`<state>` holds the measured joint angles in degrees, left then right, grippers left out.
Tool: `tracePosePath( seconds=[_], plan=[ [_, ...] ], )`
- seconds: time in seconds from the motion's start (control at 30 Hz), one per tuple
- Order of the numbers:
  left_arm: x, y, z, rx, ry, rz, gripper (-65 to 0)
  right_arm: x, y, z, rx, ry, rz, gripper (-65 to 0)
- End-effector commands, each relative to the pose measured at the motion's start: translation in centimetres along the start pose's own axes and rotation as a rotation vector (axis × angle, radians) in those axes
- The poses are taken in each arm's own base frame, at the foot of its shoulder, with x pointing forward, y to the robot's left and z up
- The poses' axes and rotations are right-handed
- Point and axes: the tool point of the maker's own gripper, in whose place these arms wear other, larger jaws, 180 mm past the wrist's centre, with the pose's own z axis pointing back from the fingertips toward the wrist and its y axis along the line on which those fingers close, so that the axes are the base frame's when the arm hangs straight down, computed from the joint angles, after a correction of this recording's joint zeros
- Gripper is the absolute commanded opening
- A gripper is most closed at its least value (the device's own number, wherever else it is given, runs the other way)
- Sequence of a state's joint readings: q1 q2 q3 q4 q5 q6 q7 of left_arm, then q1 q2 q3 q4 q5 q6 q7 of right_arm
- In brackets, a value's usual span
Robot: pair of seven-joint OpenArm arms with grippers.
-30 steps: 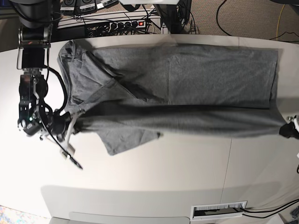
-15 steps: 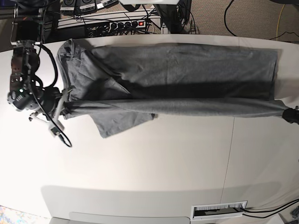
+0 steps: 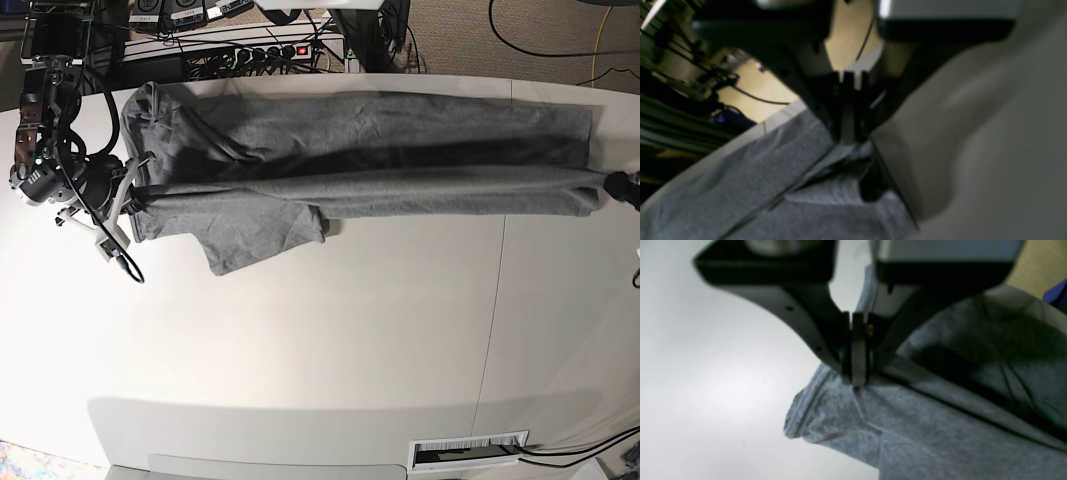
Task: Fold the T-shirt properly
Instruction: 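Fold the hem edge with both grippers over toward the collar edge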
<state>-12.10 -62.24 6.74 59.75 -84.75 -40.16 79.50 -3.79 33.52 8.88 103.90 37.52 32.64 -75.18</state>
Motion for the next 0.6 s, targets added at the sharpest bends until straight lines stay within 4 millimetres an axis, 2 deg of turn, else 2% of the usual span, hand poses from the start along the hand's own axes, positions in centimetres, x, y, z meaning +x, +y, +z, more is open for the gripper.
tracePosePath(
  seconds=[0.0, 0.17, 0.27, 0.4, 0.43, 0.53, 0.57],
  plan=[
    [-0.1, 0.8, 1.8, 0.04, 0.003, 0.001, -65.0, 0.3, -1.6, 1.0, -0.056, 0.002, 0.019, -65.0],
    [-2.6, 0.7, 0.6, 0.023, 0.061, 0.032, -65.0, -0.7, -1.3, 0.8, -0.046, 0.031, 0.019, -65.0],
    [-2.4, 0.6, -0.1, 0.014, 0.003, 0.048, -65.0, -1.5, -1.5, 0.8, -0.062, 0.07, 0.023, -65.0],
    [-2.6, 0.5, -0.9, 0.003, -0.032, 0.064, -65.0, -2.4, -2.9, 1.2, -0.129, 0.118, 0.047, -65.0],
    [-2.8, 0.5, -1.1, -0.001, -0.028, 0.067, -61.9, -2.4, -3.2, 1.3, -0.143, 0.124, 0.052, -65.0],
    [-2.7, 0.3, -1.3, -0.007, -0.034, 0.067, -42.7, -2.7, -4.1, 1.7, -0.178, 0.142, 0.068, -63.6],
    [-2.5, 0.3, -1.4, -0.007, -0.042, 0.067, -39.7, -2.6, -4.3, 1.8, -0.184, 0.14, 0.071, -56.0]
  ],
)
